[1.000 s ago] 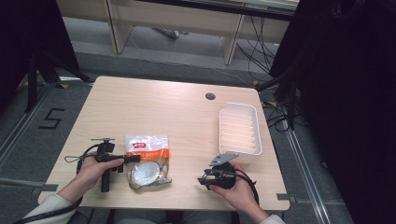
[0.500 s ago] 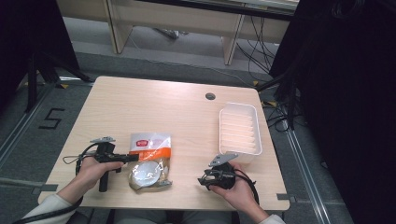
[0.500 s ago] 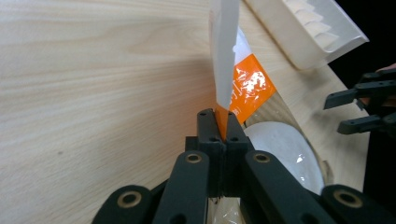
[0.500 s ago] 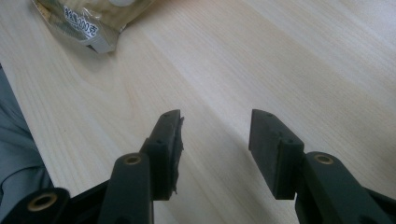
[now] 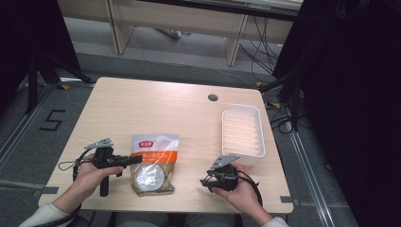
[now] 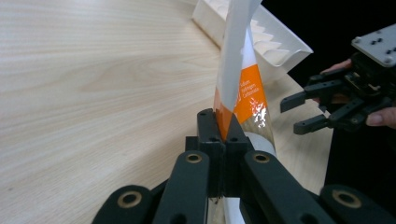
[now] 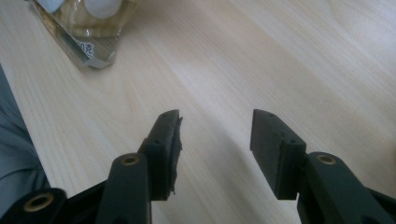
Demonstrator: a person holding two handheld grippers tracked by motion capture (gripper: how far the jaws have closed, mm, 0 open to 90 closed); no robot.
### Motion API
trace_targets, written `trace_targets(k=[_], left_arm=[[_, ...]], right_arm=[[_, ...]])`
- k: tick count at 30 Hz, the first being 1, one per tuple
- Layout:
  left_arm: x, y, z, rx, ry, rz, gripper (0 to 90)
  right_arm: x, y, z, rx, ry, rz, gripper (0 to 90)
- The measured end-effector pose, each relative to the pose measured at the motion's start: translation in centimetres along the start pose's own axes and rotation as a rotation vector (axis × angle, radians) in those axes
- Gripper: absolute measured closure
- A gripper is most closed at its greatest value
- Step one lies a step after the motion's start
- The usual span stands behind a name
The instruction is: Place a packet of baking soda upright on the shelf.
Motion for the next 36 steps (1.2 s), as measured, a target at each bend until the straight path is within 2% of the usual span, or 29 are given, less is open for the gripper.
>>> trace_targets(k=[1, 3, 4, 5, 7, 9, 10, 12, 15, 16, 18, 19, 20, 21, 22, 23, 24, 26, 28, 29, 31, 32, 34, 36], left_arm=[[0.2, -0.2, -0.1, -0.009, -0.007, 0.006, 89.0], [0.4, -0.7, -0.2, -0.016, -0.024, 0.012, 89.1], [0.5, -0.9, -0.2, -0.028, -0.029, 0.015, 89.0], [0.5, -1.1, -0.3, -0.028, -0.037, 0.015, 89.0], [0.7, -1.7, -0.5, -0.06, -0.057, 0.033, 89.1], [0.8, -1.9, -0.6, -0.063, -0.06, 0.03, 89.0], [0.8, -2.1, -0.6, -0.076, -0.066, 0.036, 89.0], [0.9, -2.4, -0.7, -0.094, -0.071, 0.023, 89.0], [1.0, -2.9, -0.9, -0.119, -0.082, 0.033, 89.0], [1.1, -3.0, -0.9, -0.116, -0.08, 0.027, 89.0], [1.1, -3.3, -0.9, -0.129, -0.084, 0.043, 89.0], [1.1, -3.4, -0.9, -0.125, -0.079, 0.03, 89.0], [1.1, -3.4, -0.9, -0.125, -0.079, 0.03, 89.0], [1.1, -3.6, -0.9, -0.13, -0.086, 0.042, 89.0], [1.1, -3.6, -0.9, -0.13, -0.086, 0.042, 89.0], [1.1, -3.6, -0.9, -0.145, -0.082, 0.038, 89.0], [1.1, -3.9, -0.9, -0.14, -0.084, 0.05, 89.0], [1.2, -4.0, -0.9, -0.152, -0.084, 0.048, 89.0], [1.2, -4.1, -0.9, -0.156, -0.088, 0.053, 89.0], [1.1, -4.2, -0.9, -0.151, -0.09, 0.057, 89.0], [1.2, -4.2, -0.9, -0.156, -0.086, 0.049, 89.0], [1.1, -4.2, -0.9, -0.176, -0.089, 0.055, 89.0], [1.1, -4.3, -0.9, -0.17, -0.089, 0.058, 89.0], [1.1, -4.4, -0.9, -0.157, -0.086, 0.05, 89.0]], right_arm=[[-0.2, 0.0, -0.3, 0.008, -0.02, 0.001, 52.2], [0.2, 0.2, -0.6, 0.018, 0.01, -0.012, 51.0], [0.1, 0.1, -1.2, 0.045, -0.001, -0.013, 49.5], [0.4, 0.4, -1.4, 0.036, 0.019, -0.02, 49.0], [0.5, 0.2, -2.4, 0.083, 0.015, 0.002, 48.7], [0.8, 0.3, -2.8, 0.096, 0.031, 0.003, 48.6], [1.1, 0.5, -3.4, 0.107, 0.035, -0.008, 48.2], [1.9, 0.7, -5.7, 0.179, 0.036, -0.02, 46.5], [3.0, 1.0, -8.1, 0.207, 0.038, -0.013, 45.2], [3.2, 1.1, -8.8, 0.224, 0.046, -0.014, 44.8], [3.7, 1.2, -10.4, 0.286, 0.059, -0.024, 44.0], [3.8, 1.4, -11.1, 0.3, 0.067, -0.033, 43.8], [3.8, 1.5, -11.6, 0.293, 0.072, -0.034, 43.7], [3.8, 1.6, -12.2, 0.305, 0.082, -0.041, 43.7], [3.8, 1.6, -12.2, 0.305, 0.082, -0.041, 43.7], [3.6, 1.7, -12.7, 0.333, 0.096, -0.052, 43.6], [3.0, 1.8, -13.4, 0.347, 0.131, -0.07, 43.3], [2.3, 1.8, -13.7, 0.377, 0.166, -0.092, 44.2], [1.9, 1.8, -13.7, 0.364, 0.185, -0.101, 45.4], [1.1, 1.8, -13.7, 0.37, 0.234, -0.142, 47.8], [0.6, 1.8, -13.7, 0.379, 0.256, -0.16, 50.9], [0.4, 1.8, -13.7, 0.376, 0.264, -0.169, 53.4], [0.1, 1.8, -13.6, 0.379, 0.296, -0.195, 55.5], [-0.2, 1.8, -13.4, 0.384, 0.332, -0.208, 61.9]])
Point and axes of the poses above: each handheld gripper's, and its own axes: x roughly backward along the jaws, z roughly out of its underside, y roughly to its left, the point moved 9 cm from there along -x, roughly forward along the jaws, and after that the axes turned 15 degrees about -z, right-handed, at the moved point
